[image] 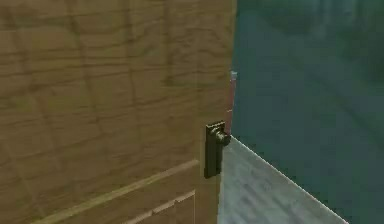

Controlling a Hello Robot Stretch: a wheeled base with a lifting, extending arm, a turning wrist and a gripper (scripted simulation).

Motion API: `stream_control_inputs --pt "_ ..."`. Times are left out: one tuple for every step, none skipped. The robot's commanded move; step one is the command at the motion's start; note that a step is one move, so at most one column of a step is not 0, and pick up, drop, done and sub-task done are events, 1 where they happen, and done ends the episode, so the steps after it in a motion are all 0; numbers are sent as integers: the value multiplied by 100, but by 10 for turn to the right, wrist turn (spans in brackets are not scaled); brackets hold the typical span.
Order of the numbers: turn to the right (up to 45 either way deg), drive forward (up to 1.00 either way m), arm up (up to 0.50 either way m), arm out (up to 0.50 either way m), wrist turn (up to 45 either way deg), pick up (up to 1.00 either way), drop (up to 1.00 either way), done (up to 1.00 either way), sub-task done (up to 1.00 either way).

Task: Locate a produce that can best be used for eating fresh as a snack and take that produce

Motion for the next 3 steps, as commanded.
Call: stream_control_inputs --pt "-450 0 0 0 0 0 0 0 0" --pt "-450 0 0 0 0 0 0 0 0" --pt "-450 0 0 0 0 0 0 0 0"
